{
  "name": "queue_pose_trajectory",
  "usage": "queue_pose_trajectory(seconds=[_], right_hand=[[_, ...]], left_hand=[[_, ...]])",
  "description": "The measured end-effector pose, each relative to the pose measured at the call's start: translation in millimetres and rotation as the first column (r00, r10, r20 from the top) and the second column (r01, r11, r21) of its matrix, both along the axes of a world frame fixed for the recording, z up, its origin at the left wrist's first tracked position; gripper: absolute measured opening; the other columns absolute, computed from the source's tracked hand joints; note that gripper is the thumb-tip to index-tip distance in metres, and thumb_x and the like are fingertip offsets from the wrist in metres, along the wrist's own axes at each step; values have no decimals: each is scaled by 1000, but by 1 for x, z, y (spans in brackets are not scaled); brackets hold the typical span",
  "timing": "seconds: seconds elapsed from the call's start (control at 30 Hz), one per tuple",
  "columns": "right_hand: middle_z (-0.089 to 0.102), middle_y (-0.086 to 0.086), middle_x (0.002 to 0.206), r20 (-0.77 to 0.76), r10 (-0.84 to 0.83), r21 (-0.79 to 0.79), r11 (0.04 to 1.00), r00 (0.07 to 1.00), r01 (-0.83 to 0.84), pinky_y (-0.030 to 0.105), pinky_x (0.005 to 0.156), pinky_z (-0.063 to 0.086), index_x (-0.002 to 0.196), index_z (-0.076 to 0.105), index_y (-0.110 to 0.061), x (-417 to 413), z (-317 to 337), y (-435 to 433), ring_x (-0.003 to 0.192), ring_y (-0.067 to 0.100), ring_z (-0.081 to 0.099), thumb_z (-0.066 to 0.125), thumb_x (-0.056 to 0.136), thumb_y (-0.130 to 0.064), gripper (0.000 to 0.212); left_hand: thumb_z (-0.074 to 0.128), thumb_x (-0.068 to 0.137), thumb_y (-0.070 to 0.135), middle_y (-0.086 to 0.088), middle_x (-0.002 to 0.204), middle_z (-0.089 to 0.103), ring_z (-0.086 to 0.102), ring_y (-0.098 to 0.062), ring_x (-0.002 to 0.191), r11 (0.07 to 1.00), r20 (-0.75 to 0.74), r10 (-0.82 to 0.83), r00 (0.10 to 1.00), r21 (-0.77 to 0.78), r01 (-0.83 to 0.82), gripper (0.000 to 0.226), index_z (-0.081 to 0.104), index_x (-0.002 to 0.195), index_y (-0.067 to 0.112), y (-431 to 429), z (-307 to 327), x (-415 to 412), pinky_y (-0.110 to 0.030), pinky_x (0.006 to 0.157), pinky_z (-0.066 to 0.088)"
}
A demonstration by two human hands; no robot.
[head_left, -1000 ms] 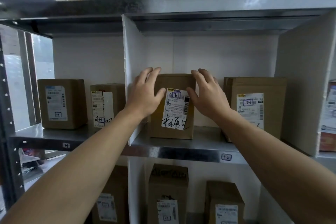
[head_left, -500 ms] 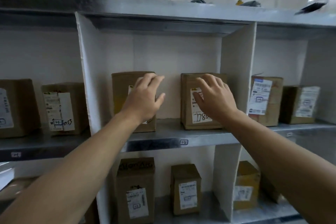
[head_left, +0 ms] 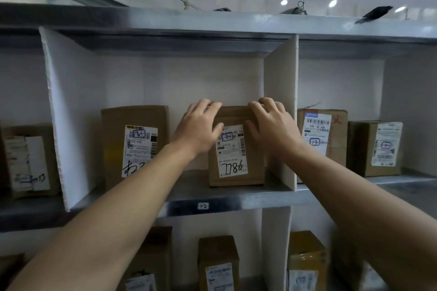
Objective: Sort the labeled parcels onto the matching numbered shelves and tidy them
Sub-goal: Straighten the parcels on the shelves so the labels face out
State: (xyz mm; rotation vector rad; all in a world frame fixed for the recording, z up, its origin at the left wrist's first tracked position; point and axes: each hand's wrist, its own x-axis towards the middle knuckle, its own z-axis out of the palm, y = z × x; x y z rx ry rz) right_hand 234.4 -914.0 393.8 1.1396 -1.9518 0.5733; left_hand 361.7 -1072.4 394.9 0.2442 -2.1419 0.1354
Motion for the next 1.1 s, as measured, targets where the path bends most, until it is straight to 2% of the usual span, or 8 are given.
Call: queue_pose_trajectory(seconds=[0.13,0.4,0.67,1.1], right_hand=[[43,11,146,46,46,-16,999,998,-45,50,88,53,142,44,-20,-15,-3,-8,128,35,45,54,99,-38,47],[42,10,143,85,192,-43,981,978,-189,53,87,54,143,43,-18,-31,-8,-22,124,37,46,57,99,-35,49],[38,14,145,125,281,-88,958,952,-271,50,102,49,143,43,-15,-48,-12,-30,131,36,42,62,98,-28,51],[37,20,148,123,323,-120,943,938,-309,50,105,46,142,47,-9,-56,-15,-35,131,43,45,66,95,-17,51]], left_hand=[[57,94,34,-4,138,45,38,-23,130,999,-11,34,999,26,-34,53,43,143,18,3,-3,-17,-40,107,38],[61,93,30,-5,134,45,39,-24,126,992,-30,96,995,82,-93,48,48,138,18,-5,-6,-27,-39,104,39],[63,92,24,-7,132,47,41,-25,124,995,-49,76,996,74,-72,48,50,137,14,-5,-8,-33,-35,105,37],[66,91,23,-8,135,45,41,-25,125,993,-93,73,993,100,-64,55,47,141,12,-7,-13,-42,-32,105,36]])
